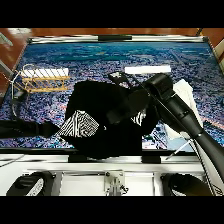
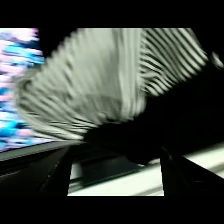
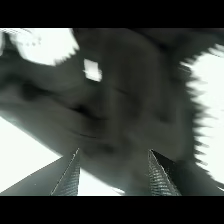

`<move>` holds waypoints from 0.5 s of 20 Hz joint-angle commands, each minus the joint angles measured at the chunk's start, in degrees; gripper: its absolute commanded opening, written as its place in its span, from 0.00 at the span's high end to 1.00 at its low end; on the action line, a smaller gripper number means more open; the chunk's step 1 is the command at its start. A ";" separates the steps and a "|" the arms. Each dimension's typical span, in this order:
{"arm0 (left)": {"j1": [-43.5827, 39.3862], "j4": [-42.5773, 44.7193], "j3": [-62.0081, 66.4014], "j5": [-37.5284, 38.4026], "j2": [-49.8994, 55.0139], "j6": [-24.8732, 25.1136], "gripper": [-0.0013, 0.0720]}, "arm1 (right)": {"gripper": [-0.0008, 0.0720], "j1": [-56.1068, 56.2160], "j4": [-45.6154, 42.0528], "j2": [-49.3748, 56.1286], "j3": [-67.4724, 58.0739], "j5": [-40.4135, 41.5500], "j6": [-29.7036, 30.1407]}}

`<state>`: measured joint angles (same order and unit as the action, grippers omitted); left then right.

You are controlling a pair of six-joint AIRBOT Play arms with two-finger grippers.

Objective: Fold the shirts.

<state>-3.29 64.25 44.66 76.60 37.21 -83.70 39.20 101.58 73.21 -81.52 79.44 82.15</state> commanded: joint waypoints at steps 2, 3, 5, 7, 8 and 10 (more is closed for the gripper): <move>-15.45 -6.27 -12.26 -14.88 -0.20 -3.82 0.17 | 0.24 -0.07 7.32 4.87 -0.37 -2.75 1.66; -18.78 -6.49 -14.43 -19.32 0.13 -5.03 0.16 | 0.24 -0.09 7.13 6.23 -0.37 -2.75 2.10; -24.81 -6.45 -16.48 -25.16 2.14 -5.05 0.15 | 0.24 -0.09 5.57 8.52 -0.39 -2.27 2.62; -29.53 -6.23 -16.57 -28.46 6.27 -4.02 0.15 | 0.24 -0.11 2.38 9.64 -0.39 -1.05 2.91; -31.01 -5.55 -16.57 -30.60 8.63 -4.04 0.16 | 0.24 -0.11 0.59 9.79 -0.39 0.13 3.28; -31.69 -4.50 -16.55 -33.68 13.73 -4.22 0.16 | 0.24 -0.11 -2.91 9.77 -0.39 3.85 3.39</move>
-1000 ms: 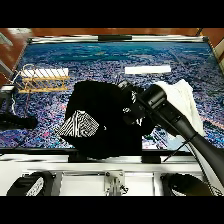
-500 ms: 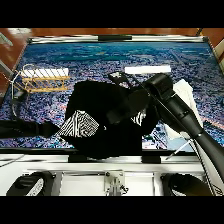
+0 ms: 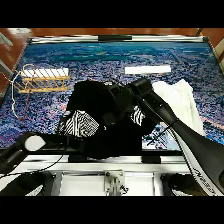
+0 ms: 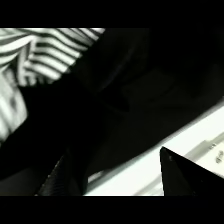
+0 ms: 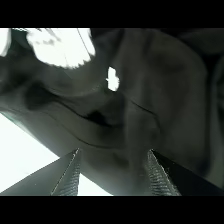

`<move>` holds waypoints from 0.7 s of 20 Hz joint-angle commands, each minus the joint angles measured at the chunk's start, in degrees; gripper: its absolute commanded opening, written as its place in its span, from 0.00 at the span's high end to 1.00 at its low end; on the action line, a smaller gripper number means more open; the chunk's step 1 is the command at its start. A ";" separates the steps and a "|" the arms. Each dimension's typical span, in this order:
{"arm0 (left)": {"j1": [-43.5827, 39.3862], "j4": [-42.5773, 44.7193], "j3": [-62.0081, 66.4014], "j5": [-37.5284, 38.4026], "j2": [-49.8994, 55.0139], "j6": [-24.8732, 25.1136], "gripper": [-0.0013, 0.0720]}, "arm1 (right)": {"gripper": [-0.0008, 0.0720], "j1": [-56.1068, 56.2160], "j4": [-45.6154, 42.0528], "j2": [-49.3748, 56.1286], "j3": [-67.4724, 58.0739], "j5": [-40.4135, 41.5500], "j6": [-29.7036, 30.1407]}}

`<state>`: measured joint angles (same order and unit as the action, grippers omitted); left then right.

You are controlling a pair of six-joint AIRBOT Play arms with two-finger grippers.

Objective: Fold the shirts.

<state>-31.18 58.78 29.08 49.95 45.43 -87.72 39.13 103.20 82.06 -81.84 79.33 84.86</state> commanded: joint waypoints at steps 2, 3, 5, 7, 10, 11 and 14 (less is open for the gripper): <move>-3.72 1.46 -0.96 -8.44 9.40 0.09 0.16 | 0.24 -0.04 -6.69 0.92 -0.07 7.15 1.49; -3.72 2.25 -0.96 -8.98 10.64 0.24 0.18 | 0.24 -0.04 -7.30 0.92 -0.07 7.32 1.79; -3.72 2.75 -0.96 -9.84 11.89 0.22 0.25 | 0.24 -0.04 -7.50 0.94 -0.04 6.40 1.79; -3.72 2.75 -0.96 -11.47 12.15 0.24 0.59 | 0.24 -0.04 -6.36 1.05 -0.04 5.29 1.79; -3.50 3.45 -0.35 -7.72 11.17 5.09 0.90 | 0.24 -0.02 -3.76 2.16 -0.04 4.94 1.86; -3.02 6.34 -0.09 -3.74 9.97 5.11 0.90 | 0.24 -0.02 -2.38 2.75 -0.04 4.94 2.56; -1.53 13.94 -0.13 6.38 2.14 3.63 0.90 | 0.24 -0.02 0.72 4.92 -0.07 4.79 3.98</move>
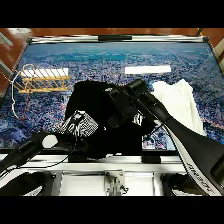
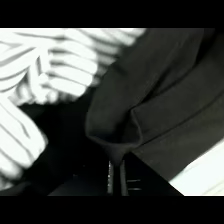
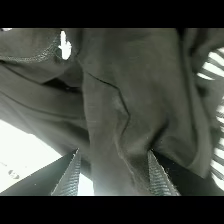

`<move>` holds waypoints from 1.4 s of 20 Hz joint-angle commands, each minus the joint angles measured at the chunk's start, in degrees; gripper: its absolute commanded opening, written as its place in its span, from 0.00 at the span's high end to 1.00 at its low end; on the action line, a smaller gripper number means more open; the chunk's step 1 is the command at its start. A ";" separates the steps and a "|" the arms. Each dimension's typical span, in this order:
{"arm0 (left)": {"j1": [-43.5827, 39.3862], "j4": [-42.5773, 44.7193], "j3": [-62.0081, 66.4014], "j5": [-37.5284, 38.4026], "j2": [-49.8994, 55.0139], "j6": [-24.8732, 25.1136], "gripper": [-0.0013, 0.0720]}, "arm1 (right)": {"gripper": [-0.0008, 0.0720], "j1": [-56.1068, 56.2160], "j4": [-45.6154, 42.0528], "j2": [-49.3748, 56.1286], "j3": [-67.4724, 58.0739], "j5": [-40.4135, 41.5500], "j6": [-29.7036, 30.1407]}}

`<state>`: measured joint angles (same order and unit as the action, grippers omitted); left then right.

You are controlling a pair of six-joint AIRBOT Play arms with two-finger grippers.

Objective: Fold the shirts.

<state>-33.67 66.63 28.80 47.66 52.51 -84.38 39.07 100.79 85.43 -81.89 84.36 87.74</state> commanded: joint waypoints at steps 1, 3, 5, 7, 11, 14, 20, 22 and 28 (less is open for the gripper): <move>0.96 6.54 0.15 10.54 -8.94 0.31 0.90 | 0.24 0.04 4.11 2.12 -0.02 -0.48 1.42; 0.39 5.35 0.15 12.79 -17.07 0.09 0.90 | 0.24 0.04 5.14 2.51 -0.02 -1.51 1.49; -0.39 4.55 -0.11 14.80 -23.54 -0.52 0.90 | 0.24 0.07 5.40 2.51 -0.02 -2.91 1.46; -0.28 4.55 -1.49 16.79 -27.65 -3.02 0.90 | 0.24 0.09 5.62 2.58 -0.02 -3.61 1.46; -0.28 4.55 -3.02 18.82 -30.88 -4.02 0.90 | 0.24 0.11 8.98 4.20 -0.02 -5.92 1.44; -0.28 4.55 -3.04 18.82 -30.69 -4.02 0.90 | 0.24 2.58 10.60 6.05 -0.02 -8.26 3.06; -0.28 4.55 -3.04 18.84 -30.69 -4.00 0.90 | 0.24 7.54 -8.20 5.88 -4.52 -5.77 4.72; -0.28 4.57 -3.04 18.82 -30.69 -4.00 0.90 | 0.24 6.73 -16.37 5.01 -8.46 -3.50 4.63; -0.28 4.59 -3.04 18.84 -30.69 -3.98 0.90 | 0.24 7.58 -4.26 5.35 -12.44 -8.57 4.66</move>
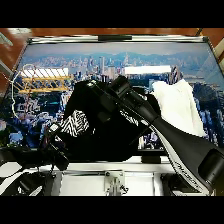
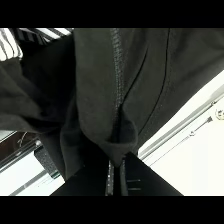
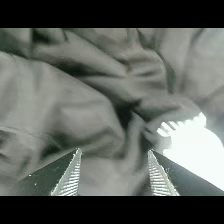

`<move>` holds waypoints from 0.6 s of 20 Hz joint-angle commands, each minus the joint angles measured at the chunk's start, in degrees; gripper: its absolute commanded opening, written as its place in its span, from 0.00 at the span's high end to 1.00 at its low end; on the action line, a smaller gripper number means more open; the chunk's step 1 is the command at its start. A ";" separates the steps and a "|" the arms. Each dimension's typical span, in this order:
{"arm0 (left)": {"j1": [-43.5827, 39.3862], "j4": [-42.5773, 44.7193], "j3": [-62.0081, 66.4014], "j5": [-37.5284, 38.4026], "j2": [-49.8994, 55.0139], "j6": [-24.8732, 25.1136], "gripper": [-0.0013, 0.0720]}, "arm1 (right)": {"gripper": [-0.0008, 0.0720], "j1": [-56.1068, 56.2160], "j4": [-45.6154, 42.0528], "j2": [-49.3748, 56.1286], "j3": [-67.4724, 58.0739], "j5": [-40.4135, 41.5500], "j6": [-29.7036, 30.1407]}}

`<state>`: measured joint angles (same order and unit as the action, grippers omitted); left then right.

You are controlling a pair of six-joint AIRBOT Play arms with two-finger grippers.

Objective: Fold the shirts.

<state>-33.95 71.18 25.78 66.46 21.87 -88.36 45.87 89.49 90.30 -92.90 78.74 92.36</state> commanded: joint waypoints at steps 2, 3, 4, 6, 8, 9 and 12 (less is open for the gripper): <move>0.00 0.02 -0.02 0.04 -0.04 -0.02 0.90 | 0.24 2.34 12.41 2.64 -1.40 -3.08 0.04; 0.00 0.02 -0.02 0.04 -0.04 -0.02 0.90 | 0.24 2.89 13.60 3.80 -1.36 -2.32 0.09; 0.00 0.02 -0.02 0.04 -0.04 0.00 0.90 | 0.24 3.30 14.25 5.05 -1.36 -1.05 0.11; 0.00 0.04 -0.02 0.04 -0.04 0.00 0.90 | 0.24 3.23 15.58 6.91 -1.36 1.49 0.79; 0.00 0.09 -0.02 0.02 -0.04 0.00 0.90 | 0.24 3.26 16.06 7.67 -1.36 2.73 1.68; 0.00 0.33 -0.02 0.02 -0.04 0.00 0.90 | 0.24 3.26 16.81 7.87 -1.36 2.82 1.97; 0.00 1.01 -0.02 0.02 -0.04 -0.02 0.90 | 0.24 3.28 17.03 8.46 -1.29 3.48 1.92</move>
<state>-33.95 71.64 25.78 66.52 21.87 -88.38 49.08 105.27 97.84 -94.24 80.75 93.86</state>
